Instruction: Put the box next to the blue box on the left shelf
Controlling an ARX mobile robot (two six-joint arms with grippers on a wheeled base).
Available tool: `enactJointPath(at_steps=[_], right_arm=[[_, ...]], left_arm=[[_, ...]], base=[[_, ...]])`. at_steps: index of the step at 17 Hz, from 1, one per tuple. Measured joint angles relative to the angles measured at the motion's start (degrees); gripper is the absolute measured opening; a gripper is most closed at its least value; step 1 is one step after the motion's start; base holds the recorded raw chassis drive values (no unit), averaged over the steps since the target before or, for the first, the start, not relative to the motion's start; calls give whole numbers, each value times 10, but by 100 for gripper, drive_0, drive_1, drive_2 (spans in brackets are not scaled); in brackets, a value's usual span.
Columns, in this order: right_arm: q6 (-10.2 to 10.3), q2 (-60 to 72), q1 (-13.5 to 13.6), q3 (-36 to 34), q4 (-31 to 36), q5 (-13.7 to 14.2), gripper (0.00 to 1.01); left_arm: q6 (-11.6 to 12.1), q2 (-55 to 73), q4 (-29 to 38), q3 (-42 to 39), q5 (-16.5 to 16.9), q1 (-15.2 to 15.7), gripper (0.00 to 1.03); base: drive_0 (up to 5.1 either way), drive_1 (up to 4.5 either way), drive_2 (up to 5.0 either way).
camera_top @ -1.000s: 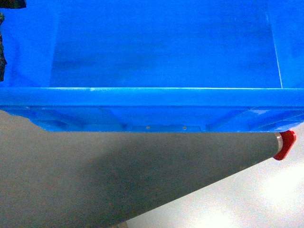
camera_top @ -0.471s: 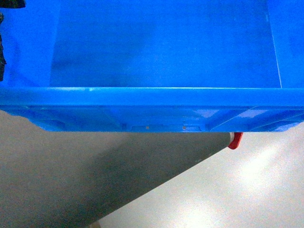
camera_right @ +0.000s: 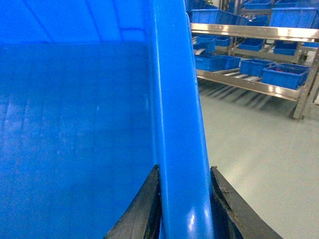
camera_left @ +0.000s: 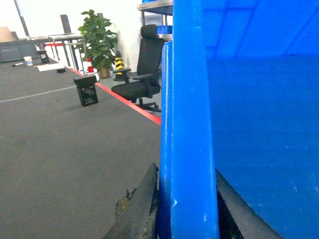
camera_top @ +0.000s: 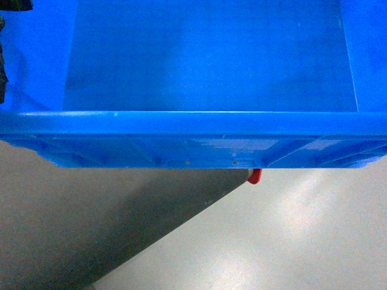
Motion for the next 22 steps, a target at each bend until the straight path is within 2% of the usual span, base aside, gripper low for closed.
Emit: enactJointPath(at_steps=[22], right_arm=[[0, 0, 0, 0, 0, 0, 21]], left_arm=[[0, 0, 0, 0, 0, 0, 19]], base=[[-140, -140, -140]])
